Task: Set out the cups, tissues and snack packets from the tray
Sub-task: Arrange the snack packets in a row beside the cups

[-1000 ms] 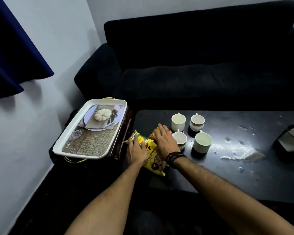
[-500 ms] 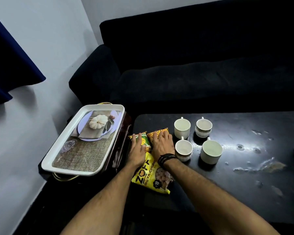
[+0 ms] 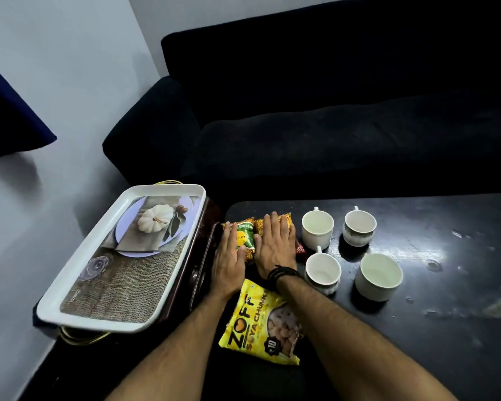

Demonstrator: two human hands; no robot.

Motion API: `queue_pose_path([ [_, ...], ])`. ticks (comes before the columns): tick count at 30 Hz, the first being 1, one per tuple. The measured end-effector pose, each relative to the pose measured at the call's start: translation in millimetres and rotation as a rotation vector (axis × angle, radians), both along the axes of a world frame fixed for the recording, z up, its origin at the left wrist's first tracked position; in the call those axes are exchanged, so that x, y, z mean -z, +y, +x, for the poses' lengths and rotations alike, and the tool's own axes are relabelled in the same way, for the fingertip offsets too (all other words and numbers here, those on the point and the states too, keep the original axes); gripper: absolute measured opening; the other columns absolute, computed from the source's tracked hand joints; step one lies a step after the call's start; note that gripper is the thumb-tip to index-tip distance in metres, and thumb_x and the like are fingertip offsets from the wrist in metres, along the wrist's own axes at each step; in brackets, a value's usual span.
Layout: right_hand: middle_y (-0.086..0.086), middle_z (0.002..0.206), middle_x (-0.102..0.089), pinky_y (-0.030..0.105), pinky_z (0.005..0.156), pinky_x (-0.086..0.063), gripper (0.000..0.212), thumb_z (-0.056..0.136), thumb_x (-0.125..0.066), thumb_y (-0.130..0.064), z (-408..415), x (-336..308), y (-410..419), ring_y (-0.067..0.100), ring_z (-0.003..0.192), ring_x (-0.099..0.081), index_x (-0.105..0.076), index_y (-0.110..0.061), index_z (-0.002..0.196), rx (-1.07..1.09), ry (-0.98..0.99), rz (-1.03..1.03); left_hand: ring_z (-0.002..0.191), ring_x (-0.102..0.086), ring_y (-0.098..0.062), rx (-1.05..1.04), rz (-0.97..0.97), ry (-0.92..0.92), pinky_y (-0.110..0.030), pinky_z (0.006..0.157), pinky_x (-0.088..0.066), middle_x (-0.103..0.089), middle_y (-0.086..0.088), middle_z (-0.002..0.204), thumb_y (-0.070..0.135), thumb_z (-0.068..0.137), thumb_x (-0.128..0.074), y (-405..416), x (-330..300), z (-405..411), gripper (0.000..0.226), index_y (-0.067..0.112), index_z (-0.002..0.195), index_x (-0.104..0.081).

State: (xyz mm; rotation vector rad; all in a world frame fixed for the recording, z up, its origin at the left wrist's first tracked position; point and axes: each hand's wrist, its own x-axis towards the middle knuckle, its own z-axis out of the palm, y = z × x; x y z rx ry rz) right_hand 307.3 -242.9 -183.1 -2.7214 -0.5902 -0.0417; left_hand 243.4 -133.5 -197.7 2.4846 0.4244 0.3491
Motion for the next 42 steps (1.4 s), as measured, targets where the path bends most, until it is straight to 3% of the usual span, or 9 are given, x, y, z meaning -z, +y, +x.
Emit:
queue_pose_path([
  [7, 0.013, 0.162, -0.016, 0.045, 0.123, -0.003, 0.05, 0.101, -0.03, -0.041, 9, 17, 7, 0.028, 0.151, -0.008, -0.039, -0.009, 0.139, 0.096, -0.089, 0.291, 0.145, -0.024, -0.019, -0.054, 0.043, -0.176, -0.033, 0.116, -0.024, -0.024, -0.006, 0.159, 0.025, 0.1, -0.045, 12, 9, 25, 0.05, 0.014, 0.148, -0.038],
  [11, 0.014, 0.152, -0.038, 0.05, 0.121, -0.01, 0.048, 0.092, -0.034, -0.038, -1, 12, 3, 0.028, 0.144, -0.031, -0.051, -0.009, 0.126, 0.109, -0.18, 0.337, 0.139, -0.033, -0.022, -0.083, 0.149, -0.141, -0.034, 0.113, -0.031, -0.037, -0.007, 0.152, 0.04, 0.102, -0.03, 14, 9, 28, 0.052, 0.017, 0.146, -0.042],
  [14, 0.01, 0.151, -0.042, 0.056, 0.12, -0.009, 0.054, 0.085, -0.035, -0.037, -11, 13, 3, 0.025, 0.144, -0.032, -0.051, -0.013, 0.131, 0.009, -0.196, 0.208, 0.144, -0.028, -0.018, -0.069, 0.154, -0.117, -0.028, 0.113, -0.023, -0.034, -0.003, 0.156, 0.047, 0.101, -0.017, 11, 8, 27, 0.058, 0.022, 0.15, -0.035],
  [20, 0.006, 0.164, -0.012, 0.053, 0.121, 0.007, 0.062, 0.092, -0.031, -0.035, -2, 24, 4, 0.02, 0.152, -0.004, -0.028, -0.015, 0.15, 0.006, -0.088, 0.084, 0.148, -0.019, -0.016, -0.036, 0.176, -0.087, -0.032, 0.119, -0.019, -0.024, 0.0, 0.161, 0.039, 0.103, -0.021, 9, 9, 27, 0.053, 0.023, 0.153, -0.024],
  [25, 0.005, 0.165, -0.004, 0.049, 0.119, 0.013, 0.062, 0.094, -0.028, -0.034, 2, 27, 7, 0.02, 0.152, 0.003, -0.023, -0.015, 0.152, 0.008, -0.079, 0.068, 0.15, -0.013, -0.015, -0.032, 0.166, -0.06, -0.033, 0.121, -0.016, -0.016, 0.003, 0.163, 0.036, 0.104, -0.023, 13, 14, 31, 0.052, 0.025, 0.155, -0.02],
  [32, -0.002, 0.164, -0.01, 0.043, 0.123, 0.002, 0.052, 0.097, -0.036, -0.028, -7, 13, -9, 0.013, 0.152, 0.0, -0.031, -0.019, 0.148, -0.042, 0.062, 0.417, 0.151, 0.001, -0.012, -0.077, -0.024, -0.146, -0.031, 0.122, -0.001, -0.005, 0.003, 0.164, 0.04, 0.097, -0.029, 9, 3, 14, 0.064, 0.021, 0.156, -0.009],
  [38, -0.002, 0.154, -0.036, 0.037, 0.121, -0.019, 0.04, 0.098, -0.038, -0.031, -63, -25, -29, 0.01, 0.143, -0.027, -0.048, -0.023, 0.135, -0.334, 0.122, 0.493, 0.151, -0.003, -0.013, -0.036, -0.322, 0.03, -0.033, 0.12, -0.008, -0.01, 0.0, 0.163, 0.047, 0.093, -0.033, 10, -16, -25, 0.07, 0.022, 0.155, -0.011],
  [40, -0.004, 0.145, -0.046, 0.035, 0.118, -0.021, 0.035, 0.095, -0.038, -0.034, -95, -33, -43, 0.01, 0.136, -0.037, -0.054, -0.025, 0.124, -0.408, 0.081, 0.42, 0.151, -0.006, -0.016, -0.075, -0.439, 0.108, -0.033, 0.12, -0.009, -0.011, -0.003, 0.163, 0.036, 0.102, -0.038, 14, -18, -49, 0.061, 0.02, 0.155, -0.014],
  [42, -0.004, 0.135, -0.055, 0.035, 0.116, -0.022, 0.032, 0.091, -0.041, -0.035, -127, -34, -58, 0.011, 0.128, -0.045, -0.058, -0.024, 0.116, -0.469, 0.01, 0.368, 0.151, 0.001, -0.017, -0.018, -0.369, 0.193, -0.029, 0.119, -0.003, -0.004, -0.005, 0.164, 0.024, 0.102, -0.045, 15, -9, -84, 0.061, 0.017, 0.155, -0.014],
])
